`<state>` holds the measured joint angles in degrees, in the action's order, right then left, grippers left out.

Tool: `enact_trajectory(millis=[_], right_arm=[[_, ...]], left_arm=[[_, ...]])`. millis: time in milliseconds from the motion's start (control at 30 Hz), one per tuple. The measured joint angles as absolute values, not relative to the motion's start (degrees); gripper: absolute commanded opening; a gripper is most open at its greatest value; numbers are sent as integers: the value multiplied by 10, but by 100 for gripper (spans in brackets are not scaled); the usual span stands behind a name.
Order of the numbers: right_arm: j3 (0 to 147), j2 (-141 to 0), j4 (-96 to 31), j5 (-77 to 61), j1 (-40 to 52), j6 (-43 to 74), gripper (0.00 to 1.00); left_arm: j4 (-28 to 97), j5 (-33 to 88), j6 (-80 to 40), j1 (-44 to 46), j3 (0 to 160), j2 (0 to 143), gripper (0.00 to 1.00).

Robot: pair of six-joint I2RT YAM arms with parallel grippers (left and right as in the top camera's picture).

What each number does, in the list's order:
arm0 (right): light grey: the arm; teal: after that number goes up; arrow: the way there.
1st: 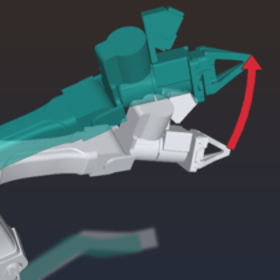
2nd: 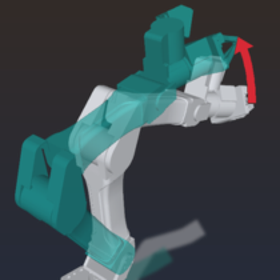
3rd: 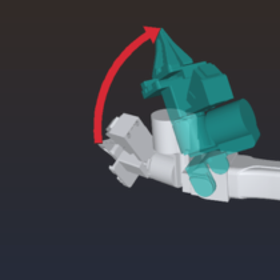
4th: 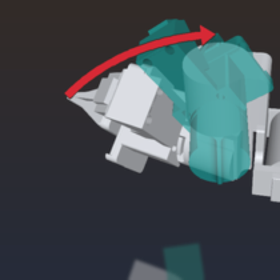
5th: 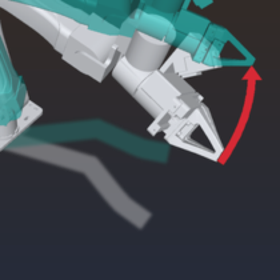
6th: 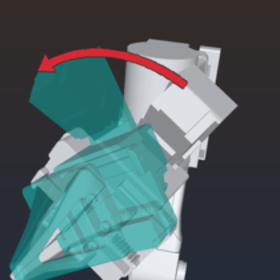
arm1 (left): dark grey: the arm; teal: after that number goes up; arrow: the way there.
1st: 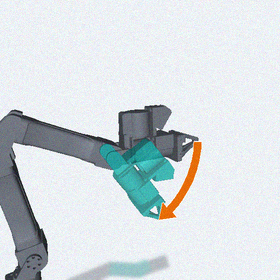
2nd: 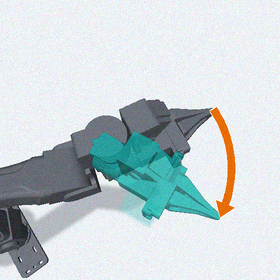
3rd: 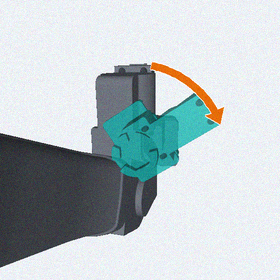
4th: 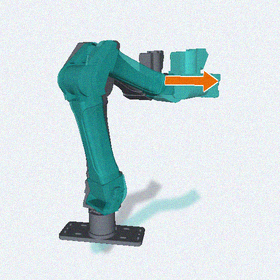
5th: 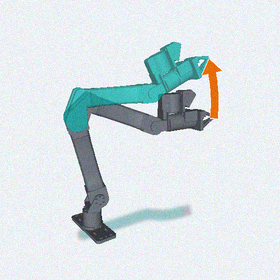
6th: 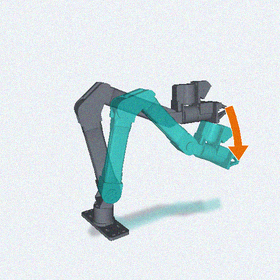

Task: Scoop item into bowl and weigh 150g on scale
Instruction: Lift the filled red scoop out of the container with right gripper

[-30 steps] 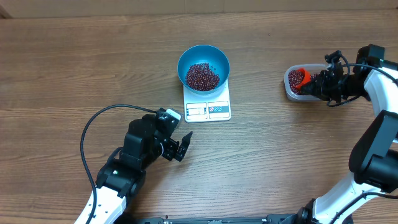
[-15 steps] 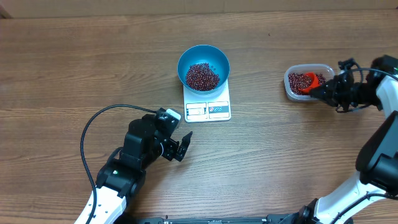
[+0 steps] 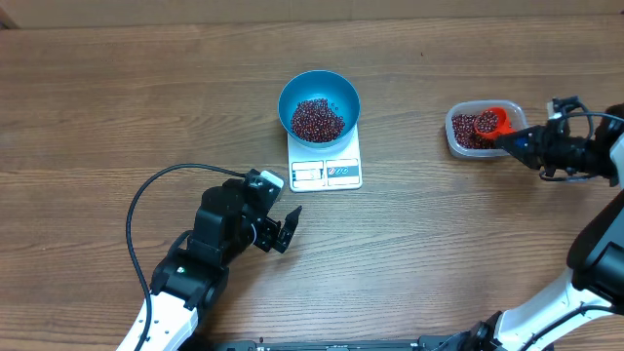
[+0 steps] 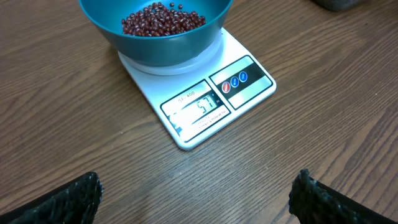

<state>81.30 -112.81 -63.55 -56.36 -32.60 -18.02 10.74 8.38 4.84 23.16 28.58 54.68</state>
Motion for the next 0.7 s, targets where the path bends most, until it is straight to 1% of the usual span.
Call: enact_trajectory(millis=[267,433,567,700], right_arm=[[816,-1128,-709,-587,-337,-220,4],[850,-1129,-764,-592,-331,-250,4],[882,-1129,-777,-595,-306,-262,4],[901,-1129,-786,-596,-260,-267,4]], left_arm=[[108,84,48,232,286,547,100],[108,84,48,232,286,547,99],[107,84,48,232,286,547,100],[108,84,48,232,286,547,100]])
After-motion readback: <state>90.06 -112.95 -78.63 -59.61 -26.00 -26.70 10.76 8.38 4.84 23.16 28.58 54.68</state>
